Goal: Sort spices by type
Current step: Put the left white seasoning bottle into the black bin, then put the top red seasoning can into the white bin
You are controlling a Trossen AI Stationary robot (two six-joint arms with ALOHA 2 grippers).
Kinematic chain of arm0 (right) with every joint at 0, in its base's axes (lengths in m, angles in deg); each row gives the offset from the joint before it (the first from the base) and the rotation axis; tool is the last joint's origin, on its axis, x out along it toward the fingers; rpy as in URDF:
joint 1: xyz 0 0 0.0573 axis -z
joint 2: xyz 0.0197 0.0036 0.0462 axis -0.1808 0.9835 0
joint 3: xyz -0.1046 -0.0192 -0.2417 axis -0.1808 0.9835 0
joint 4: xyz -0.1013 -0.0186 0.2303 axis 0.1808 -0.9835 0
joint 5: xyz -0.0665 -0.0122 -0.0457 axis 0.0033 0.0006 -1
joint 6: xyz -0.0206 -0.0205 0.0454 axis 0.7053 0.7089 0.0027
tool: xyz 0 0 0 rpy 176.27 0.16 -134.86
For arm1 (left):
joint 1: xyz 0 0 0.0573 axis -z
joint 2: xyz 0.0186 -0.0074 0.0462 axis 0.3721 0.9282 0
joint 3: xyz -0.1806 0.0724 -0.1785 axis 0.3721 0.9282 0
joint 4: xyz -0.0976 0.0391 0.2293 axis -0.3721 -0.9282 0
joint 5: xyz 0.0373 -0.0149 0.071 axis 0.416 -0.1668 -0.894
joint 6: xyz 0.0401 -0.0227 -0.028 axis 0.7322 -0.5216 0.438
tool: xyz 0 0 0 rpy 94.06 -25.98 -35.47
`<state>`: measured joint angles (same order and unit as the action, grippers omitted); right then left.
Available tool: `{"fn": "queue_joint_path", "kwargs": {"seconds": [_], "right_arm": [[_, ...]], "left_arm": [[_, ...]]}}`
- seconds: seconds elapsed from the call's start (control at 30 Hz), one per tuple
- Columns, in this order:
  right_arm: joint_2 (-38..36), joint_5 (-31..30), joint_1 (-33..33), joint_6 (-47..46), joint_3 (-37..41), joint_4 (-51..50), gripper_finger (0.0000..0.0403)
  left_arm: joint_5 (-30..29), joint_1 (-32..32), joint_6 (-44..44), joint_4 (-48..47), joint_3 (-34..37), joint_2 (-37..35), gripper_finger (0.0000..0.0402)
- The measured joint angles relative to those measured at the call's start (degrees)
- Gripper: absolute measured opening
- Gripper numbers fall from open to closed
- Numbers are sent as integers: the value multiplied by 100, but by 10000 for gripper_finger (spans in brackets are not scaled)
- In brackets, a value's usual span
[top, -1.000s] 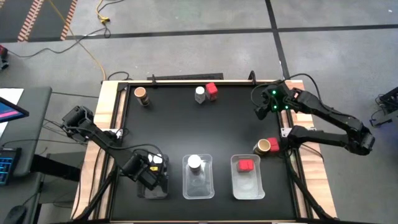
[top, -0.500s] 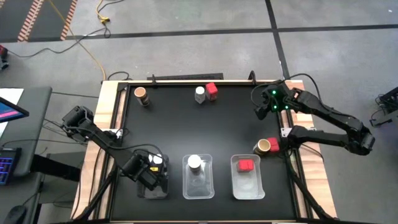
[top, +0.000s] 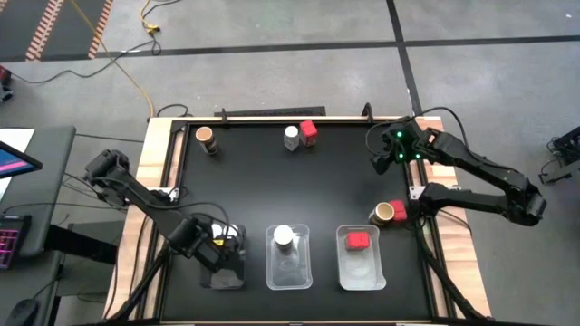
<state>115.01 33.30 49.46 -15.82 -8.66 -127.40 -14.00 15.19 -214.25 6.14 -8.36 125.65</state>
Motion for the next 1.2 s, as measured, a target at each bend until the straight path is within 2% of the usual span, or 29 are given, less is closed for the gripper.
{"fn": "queue_joint_path", "kwargs": {"seconds": [0.43,0.73,0.93,1.07,1.2], "right_arm": [[0,0,-2,0,0,0,363],[-1,0,-1,-1,0,-1,363],[-1,0,-1,-36,0,0,363],[0,0,-1,-192,0,34,363],[0,2,0,-366,0,172,363]], "left_arm": [[-69,0,52,-126,0,-764,251],[-1622,-86,800,-127,0,-1174,251],[-2345,-348,960,-111,0,-1220,251],[-2919,-723,1825,-233,0,-1221,251],[-3328,-1396,2957,-292,0,-1222,251]]}}
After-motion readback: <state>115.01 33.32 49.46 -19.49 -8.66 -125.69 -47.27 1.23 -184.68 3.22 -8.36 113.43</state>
